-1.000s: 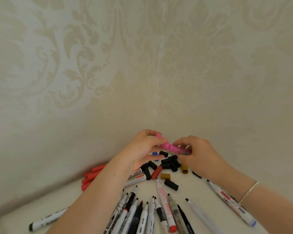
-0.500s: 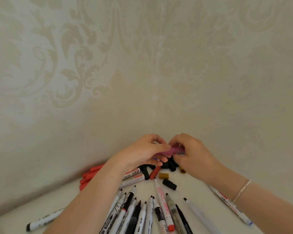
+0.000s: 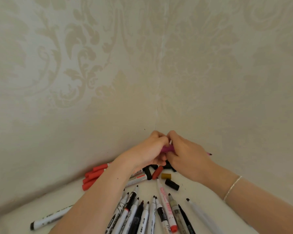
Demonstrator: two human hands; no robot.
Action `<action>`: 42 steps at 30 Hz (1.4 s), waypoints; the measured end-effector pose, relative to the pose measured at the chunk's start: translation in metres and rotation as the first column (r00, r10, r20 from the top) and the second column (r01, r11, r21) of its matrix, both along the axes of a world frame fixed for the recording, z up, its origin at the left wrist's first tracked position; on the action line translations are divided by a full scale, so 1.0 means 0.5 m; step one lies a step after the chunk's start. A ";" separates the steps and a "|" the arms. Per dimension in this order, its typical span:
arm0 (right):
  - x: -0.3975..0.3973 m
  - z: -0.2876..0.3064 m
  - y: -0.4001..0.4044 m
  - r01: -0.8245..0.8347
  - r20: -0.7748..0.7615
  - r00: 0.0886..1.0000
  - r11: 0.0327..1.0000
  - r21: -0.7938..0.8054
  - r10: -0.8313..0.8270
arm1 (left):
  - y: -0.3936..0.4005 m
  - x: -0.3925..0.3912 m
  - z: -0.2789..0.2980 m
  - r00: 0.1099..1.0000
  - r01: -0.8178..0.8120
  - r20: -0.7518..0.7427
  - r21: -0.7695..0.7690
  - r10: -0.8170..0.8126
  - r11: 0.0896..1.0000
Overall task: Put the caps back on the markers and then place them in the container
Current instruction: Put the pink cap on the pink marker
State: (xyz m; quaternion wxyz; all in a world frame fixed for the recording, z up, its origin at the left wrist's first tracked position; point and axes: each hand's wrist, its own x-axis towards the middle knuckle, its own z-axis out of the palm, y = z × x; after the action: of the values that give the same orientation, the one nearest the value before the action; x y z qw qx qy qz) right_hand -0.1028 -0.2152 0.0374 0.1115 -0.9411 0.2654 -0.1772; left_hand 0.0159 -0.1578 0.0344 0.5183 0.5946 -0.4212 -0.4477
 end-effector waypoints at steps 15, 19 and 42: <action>0.005 0.062 -0.067 -0.380 0.434 0.731 0.214 0.900 -0.526 | 0.012 0.046 -0.013 0.939 0.254 0.204 0.134 -0.278 0.958; 0.009 0.066 -0.073 -0.474 0.443 0.691 0.104 0.874 -0.571 | -0.002 0.011 -0.016 0.893 0.244 0.388 0.006 -0.227 0.970; 0.007 0.014 -0.112 -0.628 0.481 0.445 0.120 0.769 -0.756 | -0.032 0.120 -0.140 0.432 -0.267 0.901 0.163 -0.034 0.950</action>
State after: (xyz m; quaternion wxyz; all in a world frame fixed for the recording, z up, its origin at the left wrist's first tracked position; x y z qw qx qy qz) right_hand -0.0992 -0.2713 0.0445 0.8099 -0.3207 0.2568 -0.4187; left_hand 0.0758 -0.1739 -0.0355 0.1567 0.8356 -0.5200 -0.0830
